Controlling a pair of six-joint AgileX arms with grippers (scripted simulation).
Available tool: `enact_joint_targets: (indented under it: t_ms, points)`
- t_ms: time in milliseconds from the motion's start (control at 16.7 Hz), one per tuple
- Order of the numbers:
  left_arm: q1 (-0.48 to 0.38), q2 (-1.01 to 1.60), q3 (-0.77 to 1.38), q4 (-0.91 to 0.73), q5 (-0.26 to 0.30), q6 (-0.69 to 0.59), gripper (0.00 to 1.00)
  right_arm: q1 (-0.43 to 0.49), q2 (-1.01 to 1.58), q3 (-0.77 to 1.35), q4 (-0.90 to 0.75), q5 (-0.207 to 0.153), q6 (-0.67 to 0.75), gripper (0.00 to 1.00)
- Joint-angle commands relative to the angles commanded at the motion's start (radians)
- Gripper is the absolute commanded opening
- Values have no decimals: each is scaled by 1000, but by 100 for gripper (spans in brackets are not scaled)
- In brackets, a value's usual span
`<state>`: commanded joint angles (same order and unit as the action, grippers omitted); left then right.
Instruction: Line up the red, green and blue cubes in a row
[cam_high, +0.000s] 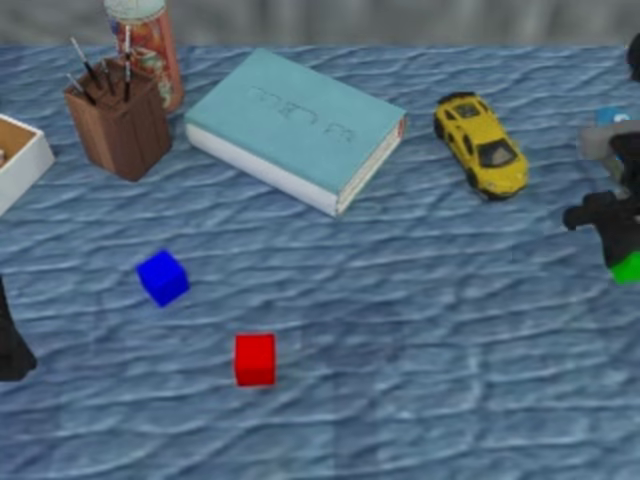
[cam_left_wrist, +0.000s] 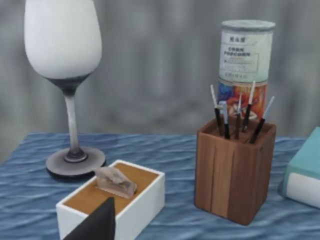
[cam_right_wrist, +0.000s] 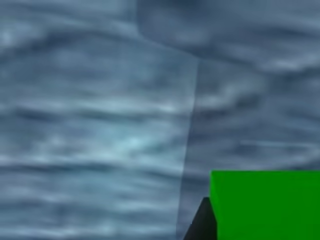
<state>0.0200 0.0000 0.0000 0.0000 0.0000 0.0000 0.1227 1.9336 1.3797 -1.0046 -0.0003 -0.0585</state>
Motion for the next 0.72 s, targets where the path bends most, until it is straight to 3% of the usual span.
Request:
enact_joint_targets:
  t_ms: [240,720]
  points:
    - [0,0,0,0,0,0,100,147,54,88,-43,3,189,0]
    - [0,0,0,0,0,0,100,560,164,286,-145,6,733,0]
